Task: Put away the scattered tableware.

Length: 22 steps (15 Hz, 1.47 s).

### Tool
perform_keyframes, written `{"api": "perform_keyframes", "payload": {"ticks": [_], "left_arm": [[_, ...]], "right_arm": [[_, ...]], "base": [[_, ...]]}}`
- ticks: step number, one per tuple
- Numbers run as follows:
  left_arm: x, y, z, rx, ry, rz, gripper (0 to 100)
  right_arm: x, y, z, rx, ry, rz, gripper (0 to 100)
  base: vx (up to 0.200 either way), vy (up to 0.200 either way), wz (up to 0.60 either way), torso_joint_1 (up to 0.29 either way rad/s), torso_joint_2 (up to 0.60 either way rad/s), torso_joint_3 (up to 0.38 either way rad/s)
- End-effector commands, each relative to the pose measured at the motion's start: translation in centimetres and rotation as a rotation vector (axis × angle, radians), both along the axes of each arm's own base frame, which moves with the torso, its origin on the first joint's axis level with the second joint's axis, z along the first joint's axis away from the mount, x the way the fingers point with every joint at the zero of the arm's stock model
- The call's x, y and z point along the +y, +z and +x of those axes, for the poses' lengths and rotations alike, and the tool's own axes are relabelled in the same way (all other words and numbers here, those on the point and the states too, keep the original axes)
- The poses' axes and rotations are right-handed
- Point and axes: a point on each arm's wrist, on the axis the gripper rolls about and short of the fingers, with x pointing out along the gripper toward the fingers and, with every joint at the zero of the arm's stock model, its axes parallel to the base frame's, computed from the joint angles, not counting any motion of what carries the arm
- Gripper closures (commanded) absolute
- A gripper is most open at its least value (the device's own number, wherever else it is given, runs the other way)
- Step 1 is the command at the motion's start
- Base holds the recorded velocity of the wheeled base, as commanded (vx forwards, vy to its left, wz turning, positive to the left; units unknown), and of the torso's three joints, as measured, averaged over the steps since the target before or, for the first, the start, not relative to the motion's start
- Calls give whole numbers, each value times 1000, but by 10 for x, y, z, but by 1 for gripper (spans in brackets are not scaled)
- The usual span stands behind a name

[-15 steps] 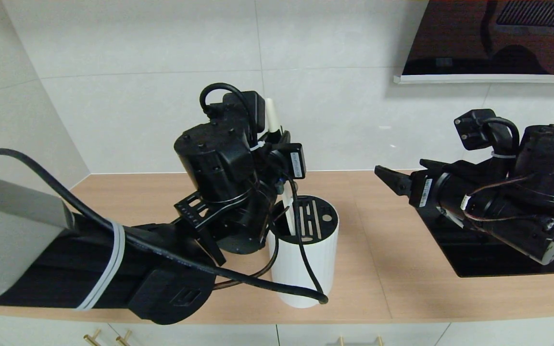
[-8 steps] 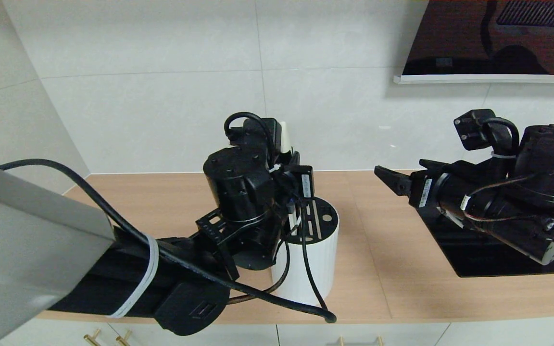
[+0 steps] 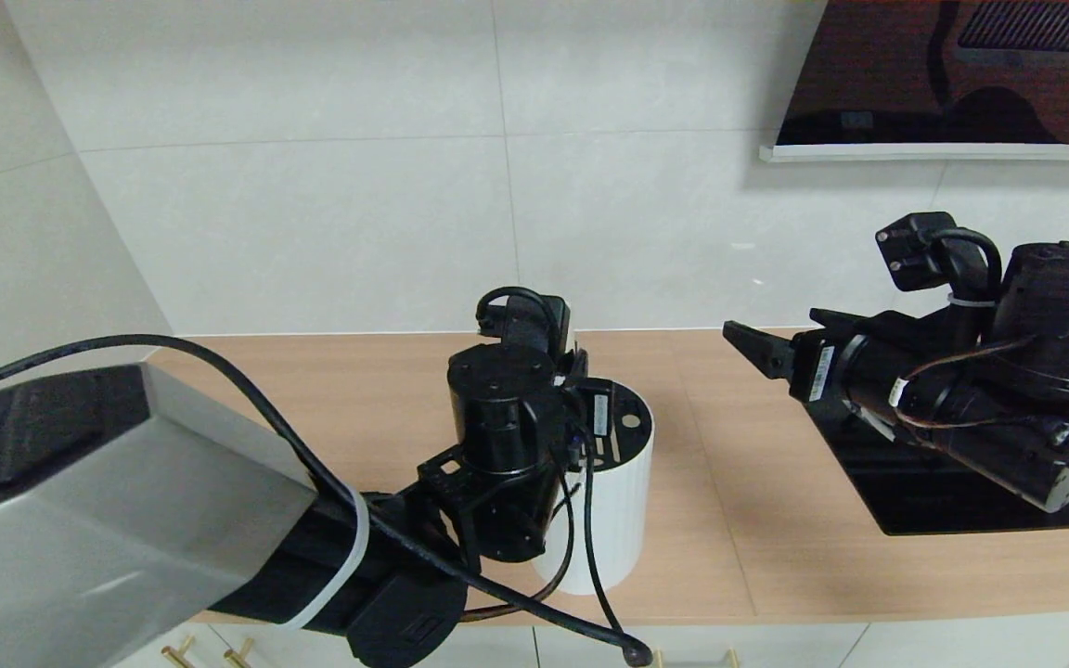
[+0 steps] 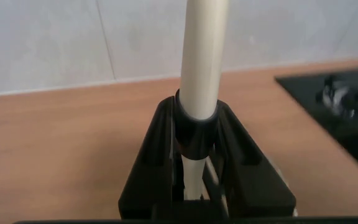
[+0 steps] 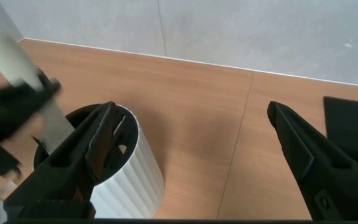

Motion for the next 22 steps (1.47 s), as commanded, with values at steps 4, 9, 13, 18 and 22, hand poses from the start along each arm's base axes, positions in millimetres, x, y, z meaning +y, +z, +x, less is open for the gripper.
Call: {"api": "perform_keyframes", "payload": {"ticks": [4, 9, 13, 18, 22], "left_arm": [[-3, -15, -1, 30, -7, 31, 100], [-3, -14, -1, 27, -6, 29, 100], [-3, -11, -1, 20, -6, 21, 0], [-2, -8, -3, 14, -1, 14, 0], [25, 46, -29, -71, -14, -75, 0]], "right_arm": [[0, -1, 0, 4, 2, -3, 0], [0, -2, 0, 5, 2, -5, 0], [0, -1, 0, 3, 3, -5, 0], [0, -2, -1, 4, 3, -6, 0], [-4, 5, -7, -15, 4, 9, 0]], "base": [[0, 0, 0, 0, 0, 0], [0, 0, 0, 0, 0, 0], [0, 0, 0, 0, 0, 0], [0, 0, 0, 0, 0, 0], [0, 0, 0, 0, 0, 0]]}}
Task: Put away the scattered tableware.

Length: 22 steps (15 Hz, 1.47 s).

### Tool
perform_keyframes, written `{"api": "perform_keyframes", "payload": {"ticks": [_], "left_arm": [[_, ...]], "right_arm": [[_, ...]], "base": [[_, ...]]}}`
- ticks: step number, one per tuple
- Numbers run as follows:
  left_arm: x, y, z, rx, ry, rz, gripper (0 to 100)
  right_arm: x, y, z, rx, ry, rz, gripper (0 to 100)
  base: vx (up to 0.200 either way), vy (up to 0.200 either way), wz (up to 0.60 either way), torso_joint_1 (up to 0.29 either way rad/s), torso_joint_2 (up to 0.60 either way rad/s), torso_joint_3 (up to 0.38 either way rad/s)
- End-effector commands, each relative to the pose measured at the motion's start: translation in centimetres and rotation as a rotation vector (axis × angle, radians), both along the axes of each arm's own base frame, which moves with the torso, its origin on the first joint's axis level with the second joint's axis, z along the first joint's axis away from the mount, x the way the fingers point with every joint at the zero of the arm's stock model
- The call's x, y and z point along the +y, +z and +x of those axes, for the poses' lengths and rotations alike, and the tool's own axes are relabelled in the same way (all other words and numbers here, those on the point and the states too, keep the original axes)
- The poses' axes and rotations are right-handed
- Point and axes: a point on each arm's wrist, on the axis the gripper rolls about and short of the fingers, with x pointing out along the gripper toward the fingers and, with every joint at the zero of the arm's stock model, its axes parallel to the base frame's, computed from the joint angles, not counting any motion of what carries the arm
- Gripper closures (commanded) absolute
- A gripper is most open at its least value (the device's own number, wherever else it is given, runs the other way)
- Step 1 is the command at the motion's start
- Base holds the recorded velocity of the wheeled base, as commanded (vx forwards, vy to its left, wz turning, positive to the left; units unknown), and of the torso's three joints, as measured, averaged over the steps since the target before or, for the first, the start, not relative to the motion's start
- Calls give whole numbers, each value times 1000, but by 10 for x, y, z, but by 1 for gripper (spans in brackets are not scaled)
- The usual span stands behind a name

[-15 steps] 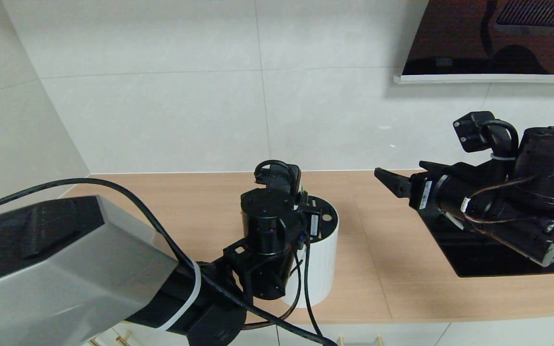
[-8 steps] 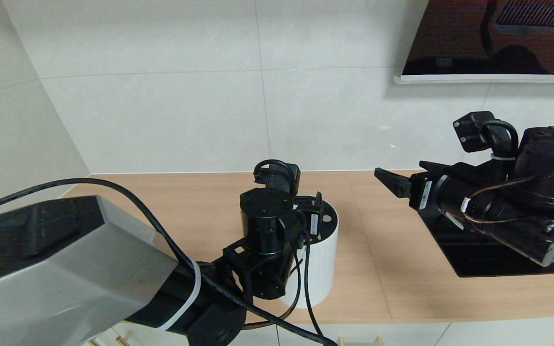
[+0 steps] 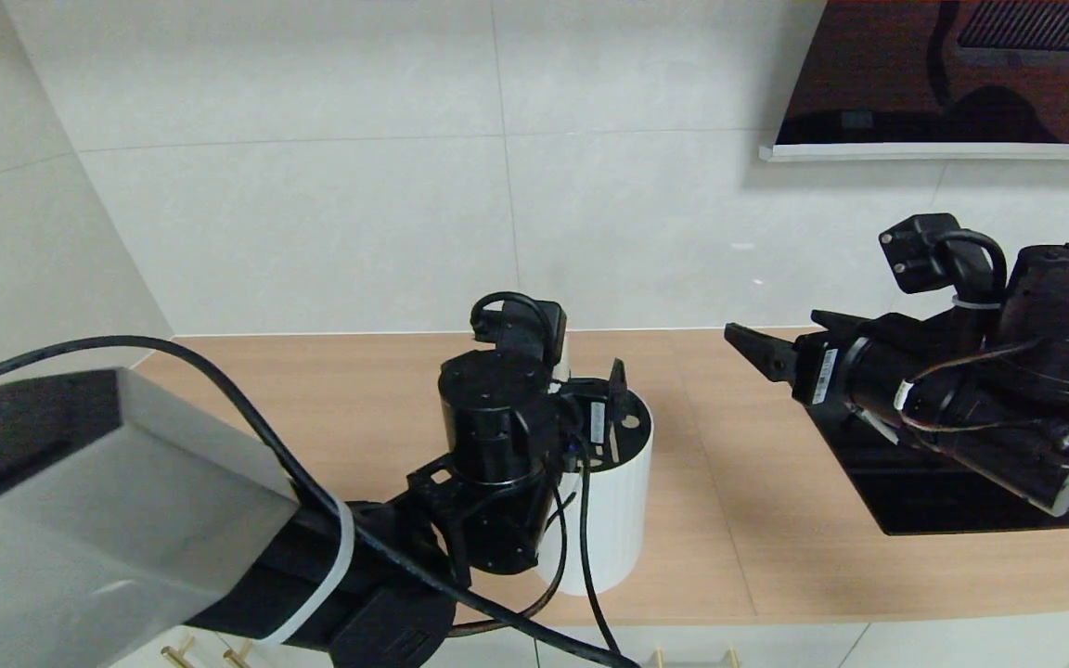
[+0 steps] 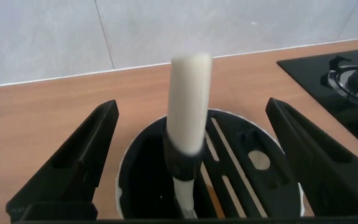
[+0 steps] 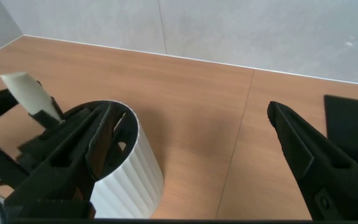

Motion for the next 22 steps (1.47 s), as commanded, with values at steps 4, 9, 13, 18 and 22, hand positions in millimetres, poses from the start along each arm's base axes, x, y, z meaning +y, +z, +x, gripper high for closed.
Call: {"api": "perform_keyframes", "payload": {"ticks": [4, 9, 13, 18, 22], "left_arm": [[82, 123, -74, -261, -153, -225, 0], [186, 117, -143, -244, -64, -159, 0], [253, 92, -222, -213, 154, -111, 0], [278, 37, -314, -205, 212, -67, 0], [277, 32, -319, -204, 307, -67, 0]], "right_arm": [[-10, 22, -16, -74, 0, 29, 0], [-63, 49, -96, -182, -37, 32, 0], [-124, 23, -202, -245, -113, -77, 0], [-153, -13, -295, -294, -370, -89, 0], [-152, -21, -307, -314, -426, -82, 0]], "base": [[0, 0, 0, 0, 0, 0], [0, 0, 0, 0, 0, 0], [0, 0, 0, 0, 0, 0], [0, 0, 0, 0, 0, 0], [0, 0, 0, 0, 0, 0]]}}
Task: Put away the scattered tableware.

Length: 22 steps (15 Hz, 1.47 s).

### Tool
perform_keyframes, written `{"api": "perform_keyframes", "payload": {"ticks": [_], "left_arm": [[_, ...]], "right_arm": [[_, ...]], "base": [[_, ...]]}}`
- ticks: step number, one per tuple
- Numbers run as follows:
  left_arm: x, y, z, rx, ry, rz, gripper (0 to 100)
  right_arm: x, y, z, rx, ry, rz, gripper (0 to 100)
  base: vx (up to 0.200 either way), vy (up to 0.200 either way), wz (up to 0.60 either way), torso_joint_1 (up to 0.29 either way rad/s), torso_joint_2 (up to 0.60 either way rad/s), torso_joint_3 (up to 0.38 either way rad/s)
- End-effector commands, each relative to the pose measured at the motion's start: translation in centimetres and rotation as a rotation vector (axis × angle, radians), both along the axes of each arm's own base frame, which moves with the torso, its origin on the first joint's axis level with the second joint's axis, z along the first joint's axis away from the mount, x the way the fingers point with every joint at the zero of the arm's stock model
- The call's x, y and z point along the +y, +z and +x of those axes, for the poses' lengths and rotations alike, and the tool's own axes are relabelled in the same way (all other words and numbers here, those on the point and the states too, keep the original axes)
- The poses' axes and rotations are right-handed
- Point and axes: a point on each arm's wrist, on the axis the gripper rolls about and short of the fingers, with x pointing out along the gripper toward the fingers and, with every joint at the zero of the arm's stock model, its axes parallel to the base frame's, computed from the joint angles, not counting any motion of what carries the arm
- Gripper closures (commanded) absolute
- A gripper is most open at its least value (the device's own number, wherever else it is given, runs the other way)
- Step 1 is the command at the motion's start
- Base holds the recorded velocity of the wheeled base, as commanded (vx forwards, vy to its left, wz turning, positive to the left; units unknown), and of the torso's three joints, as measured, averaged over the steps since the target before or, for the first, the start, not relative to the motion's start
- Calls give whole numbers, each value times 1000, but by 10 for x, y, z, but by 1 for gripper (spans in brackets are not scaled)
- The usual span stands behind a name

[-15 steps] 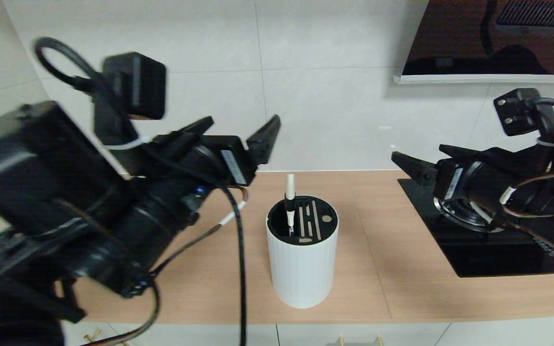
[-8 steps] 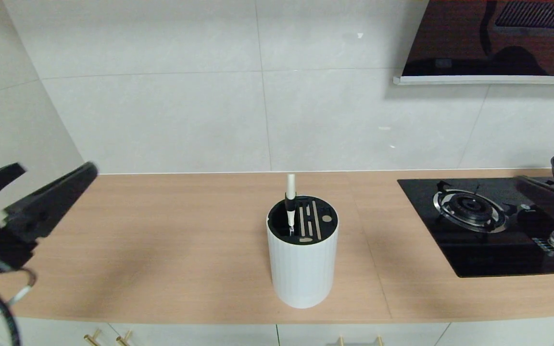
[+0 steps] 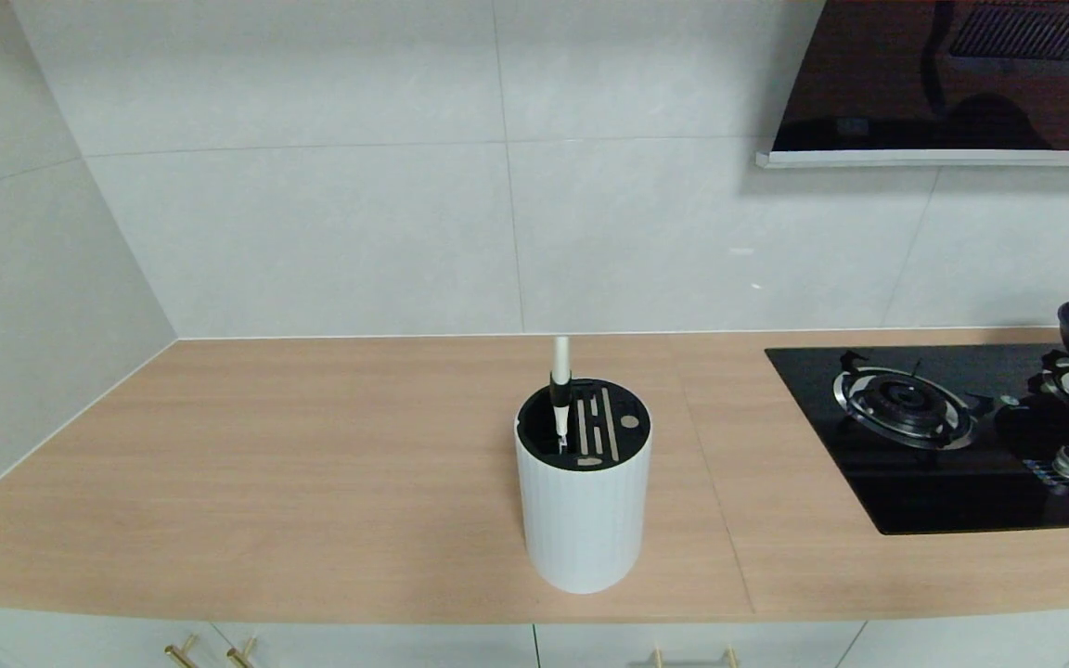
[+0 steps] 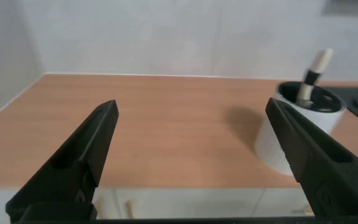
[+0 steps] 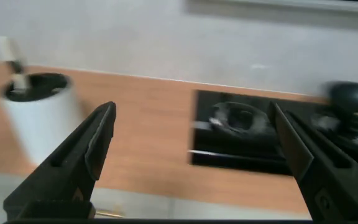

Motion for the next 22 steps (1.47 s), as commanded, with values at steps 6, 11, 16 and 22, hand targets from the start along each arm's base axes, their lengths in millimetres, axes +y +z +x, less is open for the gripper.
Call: {"api": "perform_keyframes", "payload": {"ticks": [6, 11, 16, 22], "left_arm": [[-9, -24, -23, -107, 105, 33, 0], [-10, -93, 15, 47, 87, 41, 0], [-13, -98, 16, 86, -73, 78, 0], [-11, -103, 16, 139, 31, 43, 0]], "right_arm": [[10, -36, -20, -65, -95, 17, 0], [11, -92, 17, 35, -43, 47, 0], [12, -124, 26, 190, 19, 34, 0], [12, -123, 26, 181, 21, 58, 0]], "base": [[0, 0, 0, 0, 0, 0], [0, 0, 0, 0, 0, 0], [0, 0, 0, 0, 0, 0], [0, 0, 0, 0, 0, 0]]}}
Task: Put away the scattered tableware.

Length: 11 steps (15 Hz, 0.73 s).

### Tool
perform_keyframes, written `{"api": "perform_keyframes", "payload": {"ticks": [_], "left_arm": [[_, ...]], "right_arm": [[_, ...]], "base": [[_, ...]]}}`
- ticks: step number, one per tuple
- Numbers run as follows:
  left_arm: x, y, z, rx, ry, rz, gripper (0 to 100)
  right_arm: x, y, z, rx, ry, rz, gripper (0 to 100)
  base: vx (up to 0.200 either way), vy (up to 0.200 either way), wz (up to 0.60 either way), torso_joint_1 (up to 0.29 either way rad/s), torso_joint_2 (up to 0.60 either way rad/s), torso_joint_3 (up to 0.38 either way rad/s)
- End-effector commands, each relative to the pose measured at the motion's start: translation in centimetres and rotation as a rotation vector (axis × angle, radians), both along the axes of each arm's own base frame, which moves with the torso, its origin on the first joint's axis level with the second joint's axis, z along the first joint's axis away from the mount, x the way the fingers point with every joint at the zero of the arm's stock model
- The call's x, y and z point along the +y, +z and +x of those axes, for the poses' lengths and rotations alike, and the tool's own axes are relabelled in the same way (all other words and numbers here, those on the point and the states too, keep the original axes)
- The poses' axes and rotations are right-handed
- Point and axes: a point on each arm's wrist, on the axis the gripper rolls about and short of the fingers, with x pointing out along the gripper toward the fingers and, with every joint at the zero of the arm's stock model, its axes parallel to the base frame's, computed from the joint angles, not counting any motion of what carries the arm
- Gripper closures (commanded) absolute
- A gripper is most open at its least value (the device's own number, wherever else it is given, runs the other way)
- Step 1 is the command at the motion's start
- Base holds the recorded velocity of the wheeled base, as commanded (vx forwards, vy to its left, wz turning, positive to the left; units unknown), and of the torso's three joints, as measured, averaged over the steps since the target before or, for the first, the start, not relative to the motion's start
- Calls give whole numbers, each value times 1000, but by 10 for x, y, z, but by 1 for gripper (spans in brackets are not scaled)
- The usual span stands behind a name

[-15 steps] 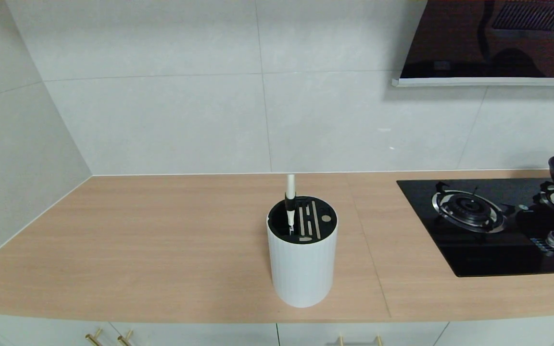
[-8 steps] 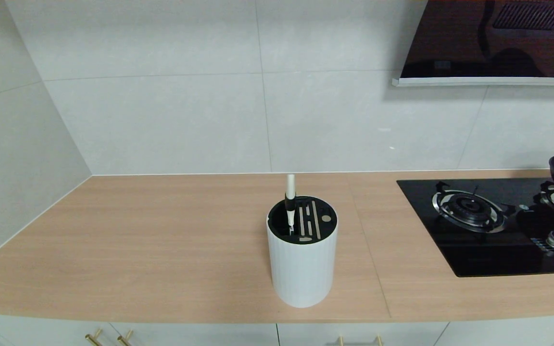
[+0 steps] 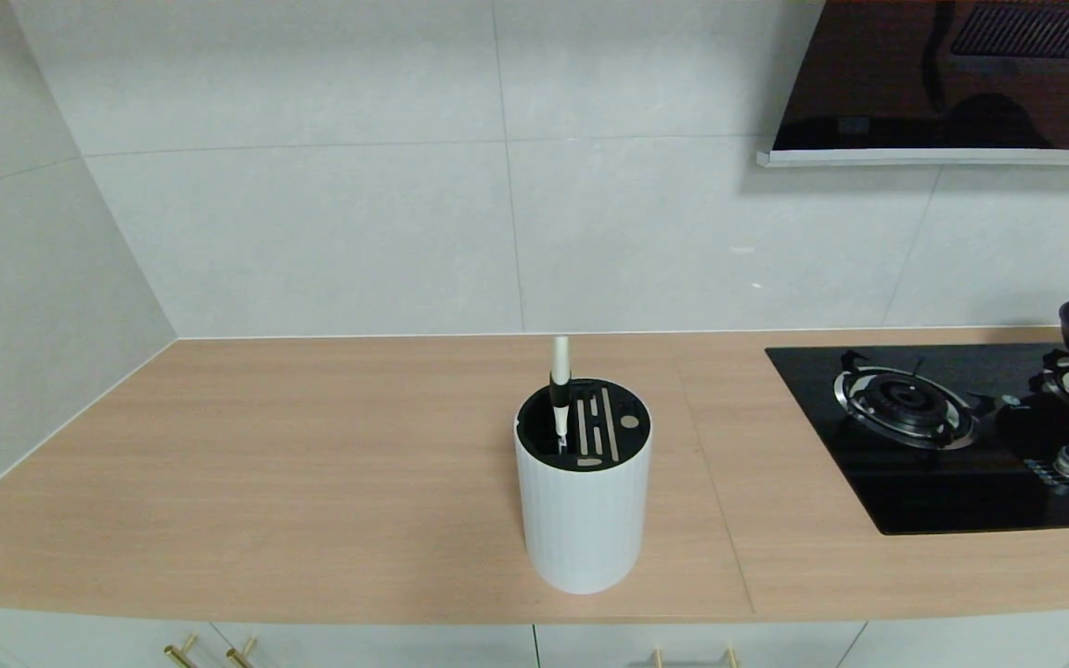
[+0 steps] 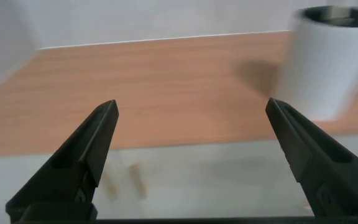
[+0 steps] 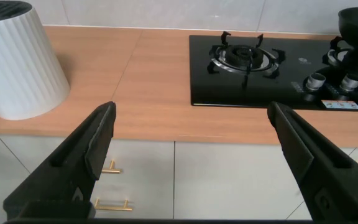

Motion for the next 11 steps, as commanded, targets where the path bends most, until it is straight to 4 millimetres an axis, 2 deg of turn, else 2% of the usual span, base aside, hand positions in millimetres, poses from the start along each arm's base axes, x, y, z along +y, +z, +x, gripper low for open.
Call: {"api": "perform_keyframes", "payload": {"ticks": [1, 11], "left_arm": [[0, -1, 0, 11, -5, -6, 0], [-1, -1, 0, 9, -26, -15, 0]], "right_arm": [[0, 0, 0, 4, 2, 1, 0], [0, 0, 0, 3, 17, 5, 0]], "base": [[0, 0, 0, 0, 0, 0], [0, 0, 0, 0, 0, 0]]}}
